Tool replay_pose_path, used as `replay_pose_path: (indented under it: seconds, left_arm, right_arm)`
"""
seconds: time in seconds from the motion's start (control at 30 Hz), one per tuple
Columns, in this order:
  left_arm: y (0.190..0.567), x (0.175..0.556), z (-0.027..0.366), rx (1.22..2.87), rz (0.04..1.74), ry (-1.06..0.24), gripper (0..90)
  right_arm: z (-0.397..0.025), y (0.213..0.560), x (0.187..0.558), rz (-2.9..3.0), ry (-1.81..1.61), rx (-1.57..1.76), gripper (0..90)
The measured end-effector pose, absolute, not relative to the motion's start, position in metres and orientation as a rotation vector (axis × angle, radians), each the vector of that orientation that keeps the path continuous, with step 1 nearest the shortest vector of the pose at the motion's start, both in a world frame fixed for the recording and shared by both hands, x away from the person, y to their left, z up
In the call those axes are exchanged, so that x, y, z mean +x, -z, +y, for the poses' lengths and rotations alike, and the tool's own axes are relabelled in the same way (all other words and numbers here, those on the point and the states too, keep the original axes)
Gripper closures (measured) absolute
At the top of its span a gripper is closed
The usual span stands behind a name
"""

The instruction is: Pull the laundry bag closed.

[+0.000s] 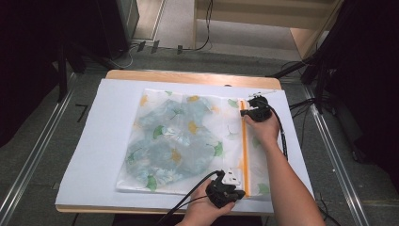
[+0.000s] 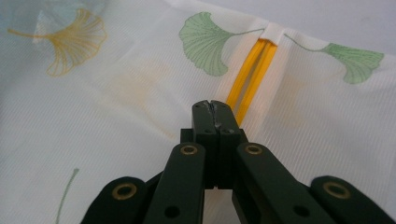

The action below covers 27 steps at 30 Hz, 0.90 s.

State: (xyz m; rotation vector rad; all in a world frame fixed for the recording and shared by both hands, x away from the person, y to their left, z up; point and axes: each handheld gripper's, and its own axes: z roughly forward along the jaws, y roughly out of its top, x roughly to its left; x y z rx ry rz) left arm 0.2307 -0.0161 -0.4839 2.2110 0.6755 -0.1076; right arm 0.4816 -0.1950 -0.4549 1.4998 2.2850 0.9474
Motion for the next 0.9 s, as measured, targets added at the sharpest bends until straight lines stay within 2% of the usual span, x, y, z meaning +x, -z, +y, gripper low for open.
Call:
replay_pose_path:
  seconds: [0.9]
  left_arm:
    - [0.485,0.231,-0.016,2.199,0.679,0.112,90.0]
  right_arm:
    - [-0.188,0.430,0.535,2.179,-0.948,1.568,90.0]
